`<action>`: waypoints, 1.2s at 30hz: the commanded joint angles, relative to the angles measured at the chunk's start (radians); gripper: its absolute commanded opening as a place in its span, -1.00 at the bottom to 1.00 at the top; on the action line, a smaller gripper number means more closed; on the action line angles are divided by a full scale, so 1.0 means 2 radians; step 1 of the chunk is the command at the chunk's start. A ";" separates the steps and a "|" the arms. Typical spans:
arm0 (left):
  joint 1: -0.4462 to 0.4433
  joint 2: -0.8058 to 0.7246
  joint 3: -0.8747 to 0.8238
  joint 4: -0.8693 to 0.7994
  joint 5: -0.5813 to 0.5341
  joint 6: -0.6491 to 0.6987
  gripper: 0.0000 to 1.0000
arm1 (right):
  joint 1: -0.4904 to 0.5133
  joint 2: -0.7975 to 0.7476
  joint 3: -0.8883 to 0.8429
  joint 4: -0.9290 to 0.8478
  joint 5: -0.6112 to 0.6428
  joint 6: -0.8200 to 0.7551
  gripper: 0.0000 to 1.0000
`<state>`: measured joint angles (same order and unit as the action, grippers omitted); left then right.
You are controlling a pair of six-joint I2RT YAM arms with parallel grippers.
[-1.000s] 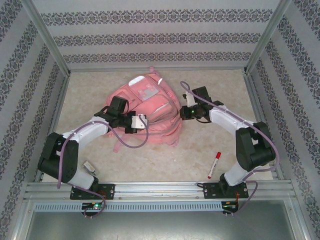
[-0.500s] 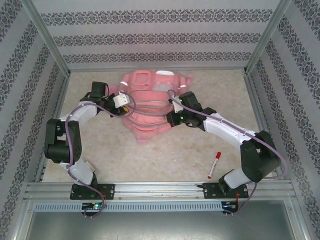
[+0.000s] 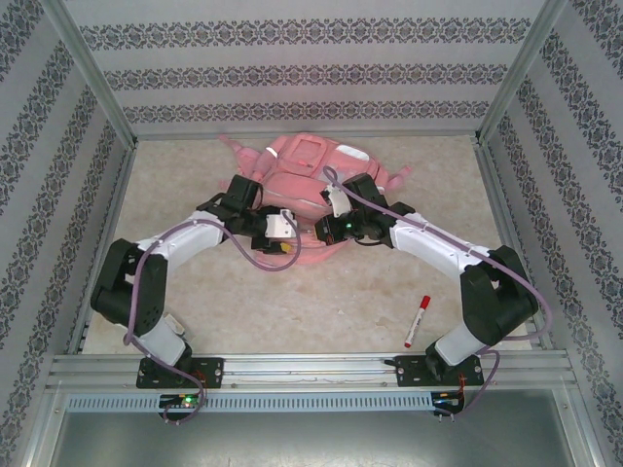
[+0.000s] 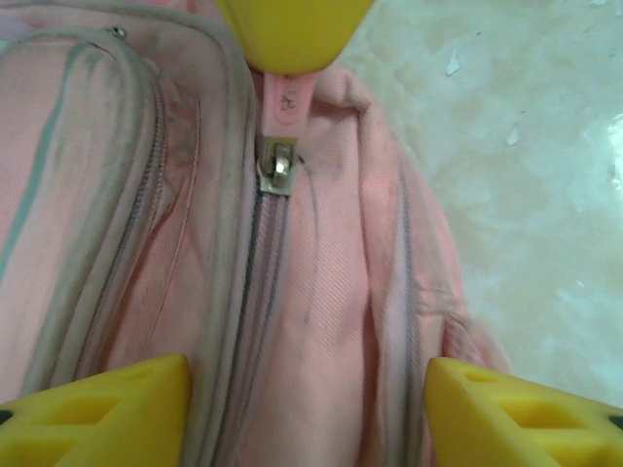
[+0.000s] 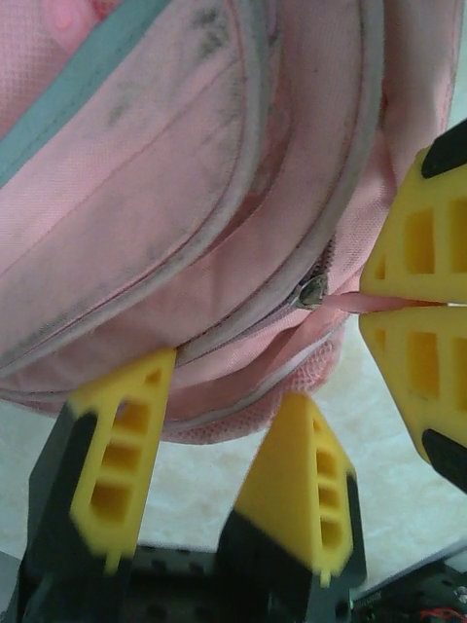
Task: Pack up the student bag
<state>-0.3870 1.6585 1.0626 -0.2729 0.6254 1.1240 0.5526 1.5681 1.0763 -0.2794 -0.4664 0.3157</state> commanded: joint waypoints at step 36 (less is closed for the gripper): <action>0.022 -0.029 -0.012 -0.119 0.085 0.121 -1.00 | -0.195 0.092 0.048 0.047 0.173 -0.095 -0.91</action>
<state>-0.3515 1.6592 1.0801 -0.3687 0.7136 1.3197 0.2367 1.6985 1.0992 -0.2409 -0.1997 0.1001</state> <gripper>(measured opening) 0.056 0.046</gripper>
